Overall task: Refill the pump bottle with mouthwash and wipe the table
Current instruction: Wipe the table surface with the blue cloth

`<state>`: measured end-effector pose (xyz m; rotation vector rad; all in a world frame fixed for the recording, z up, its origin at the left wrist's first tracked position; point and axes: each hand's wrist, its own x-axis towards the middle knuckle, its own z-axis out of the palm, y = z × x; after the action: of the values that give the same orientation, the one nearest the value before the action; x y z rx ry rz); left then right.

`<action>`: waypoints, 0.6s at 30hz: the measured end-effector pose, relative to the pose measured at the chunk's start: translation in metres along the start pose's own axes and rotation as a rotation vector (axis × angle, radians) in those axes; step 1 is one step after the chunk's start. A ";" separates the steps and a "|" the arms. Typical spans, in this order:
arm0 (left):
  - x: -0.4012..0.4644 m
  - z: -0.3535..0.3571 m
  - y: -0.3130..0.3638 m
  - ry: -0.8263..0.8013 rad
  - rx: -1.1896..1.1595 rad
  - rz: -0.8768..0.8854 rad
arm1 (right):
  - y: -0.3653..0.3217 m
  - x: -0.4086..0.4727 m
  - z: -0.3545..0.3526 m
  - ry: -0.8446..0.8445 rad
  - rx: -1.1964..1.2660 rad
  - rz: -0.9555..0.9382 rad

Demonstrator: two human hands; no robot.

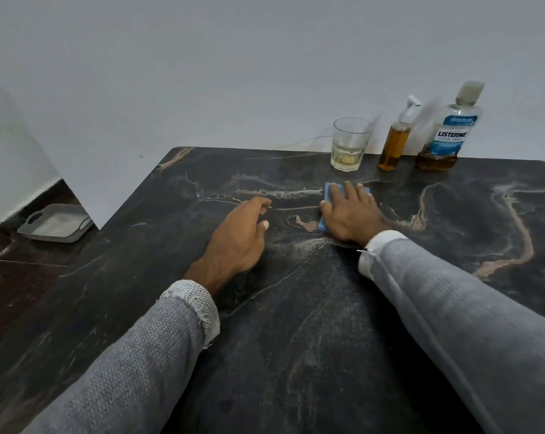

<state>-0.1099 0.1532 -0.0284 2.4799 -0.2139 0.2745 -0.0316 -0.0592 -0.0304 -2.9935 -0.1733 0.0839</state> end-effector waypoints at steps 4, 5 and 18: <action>0.002 0.005 0.007 -0.011 0.012 0.001 | -0.009 -0.005 0.001 0.013 -0.009 -0.057; 0.002 0.005 0.011 -0.012 0.018 0.001 | -0.011 -0.011 0.001 0.009 -0.013 -0.082; -0.017 0.009 0.056 -0.042 0.074 0.026 | 0.014 -0.147 0.017 0.016 0.139 -0.240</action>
<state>-0.1372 0.1048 -0.0075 2.5592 -0.2586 0.2456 -0.1765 -0.0876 -0.0418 -2.8100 -0.5008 0.0437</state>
